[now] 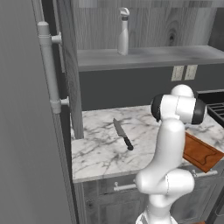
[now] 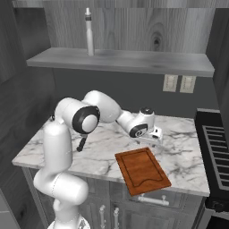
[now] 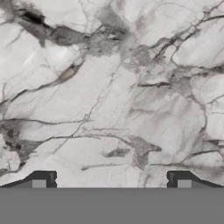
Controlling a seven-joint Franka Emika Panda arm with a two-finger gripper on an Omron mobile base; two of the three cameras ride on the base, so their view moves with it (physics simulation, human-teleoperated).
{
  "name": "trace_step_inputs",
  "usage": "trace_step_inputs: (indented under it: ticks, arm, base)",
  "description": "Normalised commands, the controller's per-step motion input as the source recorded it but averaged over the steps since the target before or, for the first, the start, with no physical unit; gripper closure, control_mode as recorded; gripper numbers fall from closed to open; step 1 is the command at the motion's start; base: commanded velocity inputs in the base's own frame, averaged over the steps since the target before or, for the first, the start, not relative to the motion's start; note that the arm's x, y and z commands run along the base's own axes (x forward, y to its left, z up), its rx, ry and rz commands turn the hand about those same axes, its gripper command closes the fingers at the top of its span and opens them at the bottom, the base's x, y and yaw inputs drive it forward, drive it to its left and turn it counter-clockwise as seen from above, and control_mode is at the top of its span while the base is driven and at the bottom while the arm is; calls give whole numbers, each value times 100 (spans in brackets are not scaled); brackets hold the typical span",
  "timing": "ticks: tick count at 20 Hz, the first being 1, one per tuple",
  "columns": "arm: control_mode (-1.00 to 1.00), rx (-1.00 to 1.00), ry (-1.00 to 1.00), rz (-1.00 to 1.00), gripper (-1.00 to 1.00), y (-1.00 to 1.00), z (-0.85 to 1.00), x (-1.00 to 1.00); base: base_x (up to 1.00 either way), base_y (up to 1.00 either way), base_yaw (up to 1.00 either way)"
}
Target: Move the cutting board and knife to the sink. Then move spray from the cabinet to the counter.
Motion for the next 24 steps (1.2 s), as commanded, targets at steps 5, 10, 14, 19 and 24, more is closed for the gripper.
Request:
trace_step_inputs:
  ticks: [5, 10, 14, 19, 24]
  arm:
    - [-100, 0, 0, 0, -100, 0, 7, 51]
    - [-100, 1, 0, 0, -100, -7, 16, -16]
    - [-100, 3, -1, -1, -100, -18, 21, -69]
    - [-100, 1, -4, -1, -100, -10, 37, -71]
    - [-100, 0, -1, 0, -100, 0, 56, -52]
  base:
    - [0, 0, 0]
    - [0, 0, 0]
    - [0, 0, 0]
    - [0, 0, 0]
    - [0, 0, 0]
